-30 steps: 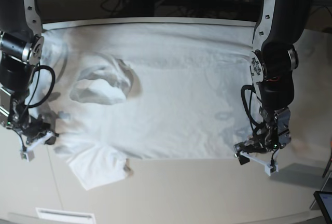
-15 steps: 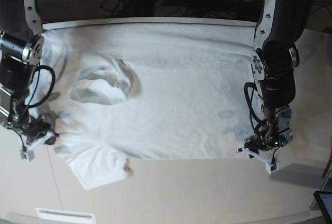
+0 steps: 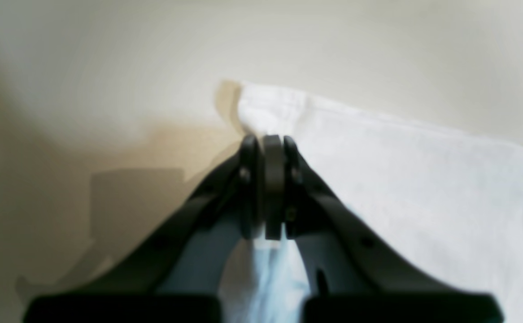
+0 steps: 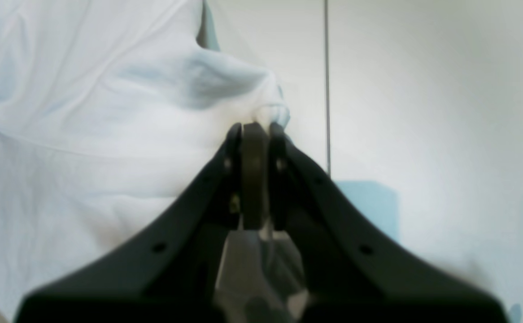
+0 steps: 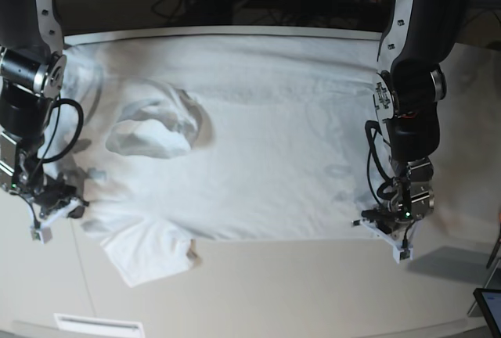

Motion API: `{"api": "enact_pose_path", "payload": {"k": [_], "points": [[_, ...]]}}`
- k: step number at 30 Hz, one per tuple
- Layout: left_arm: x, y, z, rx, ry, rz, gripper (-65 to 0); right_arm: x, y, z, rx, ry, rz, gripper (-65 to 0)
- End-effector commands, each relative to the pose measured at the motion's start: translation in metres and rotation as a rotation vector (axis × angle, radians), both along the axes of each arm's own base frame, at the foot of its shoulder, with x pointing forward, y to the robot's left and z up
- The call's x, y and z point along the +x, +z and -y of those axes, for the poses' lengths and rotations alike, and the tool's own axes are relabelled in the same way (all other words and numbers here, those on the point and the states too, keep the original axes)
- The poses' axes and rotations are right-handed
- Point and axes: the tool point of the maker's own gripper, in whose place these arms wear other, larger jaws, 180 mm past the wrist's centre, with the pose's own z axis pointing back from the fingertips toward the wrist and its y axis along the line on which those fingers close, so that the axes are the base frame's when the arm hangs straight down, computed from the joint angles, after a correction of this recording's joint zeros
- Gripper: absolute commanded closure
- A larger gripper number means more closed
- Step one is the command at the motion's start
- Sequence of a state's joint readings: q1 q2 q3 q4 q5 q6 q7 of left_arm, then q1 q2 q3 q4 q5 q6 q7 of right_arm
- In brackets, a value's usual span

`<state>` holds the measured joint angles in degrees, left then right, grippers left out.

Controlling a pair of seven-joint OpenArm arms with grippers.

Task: Fold the T-shirt properly
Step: 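Lower both grippers and pinch the shirt side edges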

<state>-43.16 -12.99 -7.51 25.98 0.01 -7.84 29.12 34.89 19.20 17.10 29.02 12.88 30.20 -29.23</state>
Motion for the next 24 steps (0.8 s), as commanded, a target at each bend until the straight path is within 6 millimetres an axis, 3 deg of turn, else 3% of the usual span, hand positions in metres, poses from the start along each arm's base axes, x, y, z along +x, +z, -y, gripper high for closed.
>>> {"api": "enact_pose_path", "payload": {"k": [1,16,24], "points": [[0.001,0.008,-0.012,0.028,0.018,-0.014,0.0,0.005,0.009,0.008,-0.028,0.008,-0.001,0.0],[0.007,0.014,-0.007,0.023,0.014,0.002,0.0,0.007,0.012,0.009,-0.022,-0.001,0.014,0.0],[0.004,0.050,-0.014,-0.048,0.051,0.053,0.0,0.019,0.027,0.012,-0.030,-0.016,0.093,0.0]]}}
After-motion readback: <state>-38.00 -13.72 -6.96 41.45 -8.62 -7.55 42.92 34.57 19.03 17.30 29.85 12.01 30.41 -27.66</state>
